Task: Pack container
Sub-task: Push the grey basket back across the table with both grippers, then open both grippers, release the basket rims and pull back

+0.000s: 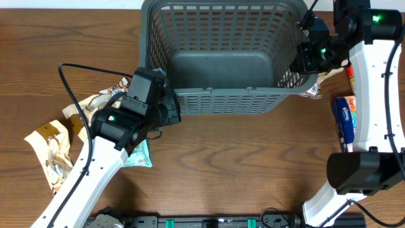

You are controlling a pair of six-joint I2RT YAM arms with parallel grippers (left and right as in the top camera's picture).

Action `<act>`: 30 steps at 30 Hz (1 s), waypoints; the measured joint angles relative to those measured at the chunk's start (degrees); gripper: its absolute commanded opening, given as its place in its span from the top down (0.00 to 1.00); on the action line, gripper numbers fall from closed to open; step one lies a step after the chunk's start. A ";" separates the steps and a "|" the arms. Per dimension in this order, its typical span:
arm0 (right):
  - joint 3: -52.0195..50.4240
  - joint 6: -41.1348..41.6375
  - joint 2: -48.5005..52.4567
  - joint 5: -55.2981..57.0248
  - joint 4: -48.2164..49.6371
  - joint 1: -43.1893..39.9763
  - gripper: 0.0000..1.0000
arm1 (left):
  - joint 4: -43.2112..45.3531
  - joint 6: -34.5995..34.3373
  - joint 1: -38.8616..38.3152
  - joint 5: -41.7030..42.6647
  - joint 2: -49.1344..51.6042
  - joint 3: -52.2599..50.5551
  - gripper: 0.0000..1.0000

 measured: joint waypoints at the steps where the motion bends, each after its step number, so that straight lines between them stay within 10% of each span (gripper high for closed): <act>1: 0.00 0.00 0.00 0.11 0.20 -0.04 0.99 | 0.20 0.00 0.02 0.00 0.09 0.00 0.94; 30: 0.00 -0.02 0.00 -2.78 2.05 -2.95 0.99 | 5.29 0.87 0.09 0.11 2.38 0.00 0.94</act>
